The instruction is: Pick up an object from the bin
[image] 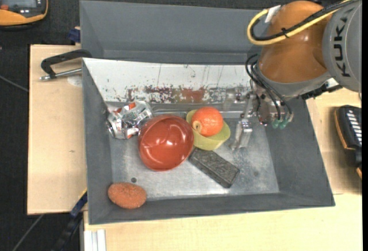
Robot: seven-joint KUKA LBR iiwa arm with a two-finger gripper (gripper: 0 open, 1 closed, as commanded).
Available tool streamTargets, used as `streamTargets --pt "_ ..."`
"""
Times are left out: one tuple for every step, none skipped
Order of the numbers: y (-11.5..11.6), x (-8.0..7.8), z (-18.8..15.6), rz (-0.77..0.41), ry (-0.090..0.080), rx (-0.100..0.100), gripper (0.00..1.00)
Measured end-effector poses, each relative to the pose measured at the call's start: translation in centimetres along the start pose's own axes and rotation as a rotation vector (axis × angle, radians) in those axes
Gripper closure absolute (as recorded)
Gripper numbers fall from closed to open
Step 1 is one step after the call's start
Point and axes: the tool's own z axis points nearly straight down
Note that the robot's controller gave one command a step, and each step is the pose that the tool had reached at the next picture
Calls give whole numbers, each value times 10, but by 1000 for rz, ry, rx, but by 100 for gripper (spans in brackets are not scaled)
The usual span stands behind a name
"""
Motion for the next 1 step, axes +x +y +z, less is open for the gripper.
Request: streamTargets --pt "28 -1 -74 -69 -15 -2 0"
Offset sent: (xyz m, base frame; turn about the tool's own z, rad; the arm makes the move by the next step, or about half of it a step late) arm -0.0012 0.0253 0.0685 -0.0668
